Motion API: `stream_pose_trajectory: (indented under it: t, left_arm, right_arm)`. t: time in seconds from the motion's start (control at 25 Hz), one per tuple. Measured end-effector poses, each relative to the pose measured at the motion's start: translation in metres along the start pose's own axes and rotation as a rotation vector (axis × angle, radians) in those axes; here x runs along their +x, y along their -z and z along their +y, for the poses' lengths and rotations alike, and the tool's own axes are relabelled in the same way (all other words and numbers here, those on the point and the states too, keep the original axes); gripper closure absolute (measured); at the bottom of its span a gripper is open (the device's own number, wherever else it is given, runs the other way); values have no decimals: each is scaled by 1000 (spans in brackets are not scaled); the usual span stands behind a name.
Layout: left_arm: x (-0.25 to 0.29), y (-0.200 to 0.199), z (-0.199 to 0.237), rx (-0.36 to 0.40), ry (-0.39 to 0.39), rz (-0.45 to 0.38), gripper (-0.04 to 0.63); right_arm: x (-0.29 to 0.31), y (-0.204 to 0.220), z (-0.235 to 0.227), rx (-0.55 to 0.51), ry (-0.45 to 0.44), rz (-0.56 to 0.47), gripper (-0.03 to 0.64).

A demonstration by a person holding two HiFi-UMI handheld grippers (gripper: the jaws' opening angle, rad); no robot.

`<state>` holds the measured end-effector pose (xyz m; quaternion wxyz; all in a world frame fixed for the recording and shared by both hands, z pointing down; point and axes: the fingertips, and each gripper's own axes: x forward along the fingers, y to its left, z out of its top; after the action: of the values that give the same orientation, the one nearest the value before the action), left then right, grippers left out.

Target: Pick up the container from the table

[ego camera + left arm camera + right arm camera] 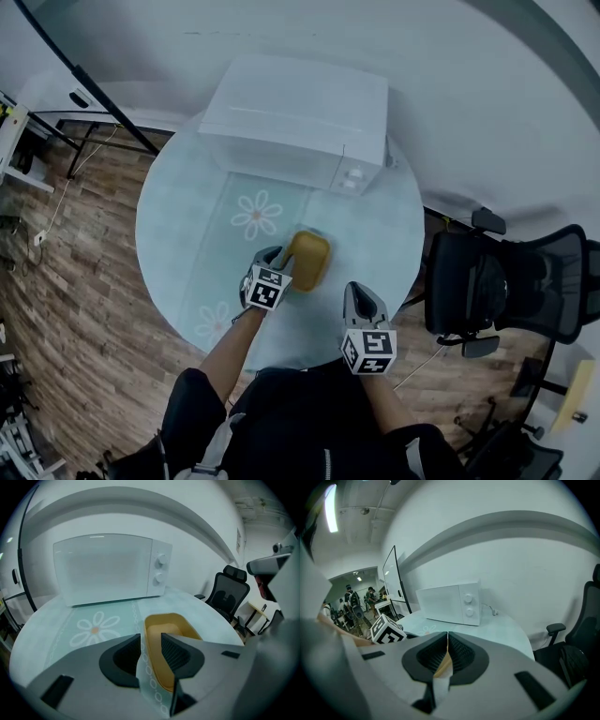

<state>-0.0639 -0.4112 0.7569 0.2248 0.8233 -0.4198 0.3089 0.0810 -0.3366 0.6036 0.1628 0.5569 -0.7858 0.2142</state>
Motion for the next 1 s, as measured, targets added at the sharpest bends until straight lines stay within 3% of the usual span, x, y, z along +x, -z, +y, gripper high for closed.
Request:
stream_pose_trajectory:
  t: [0.64,1.0]
  left_arm:
    - [22,33,0,-71,13,120,476]
    - [21,39,2,-131,-29,115,565]
  right_arm:
    - [-5,8,-7,23,28,11,592]
    - [-9,12,-6,30,29,12,592]
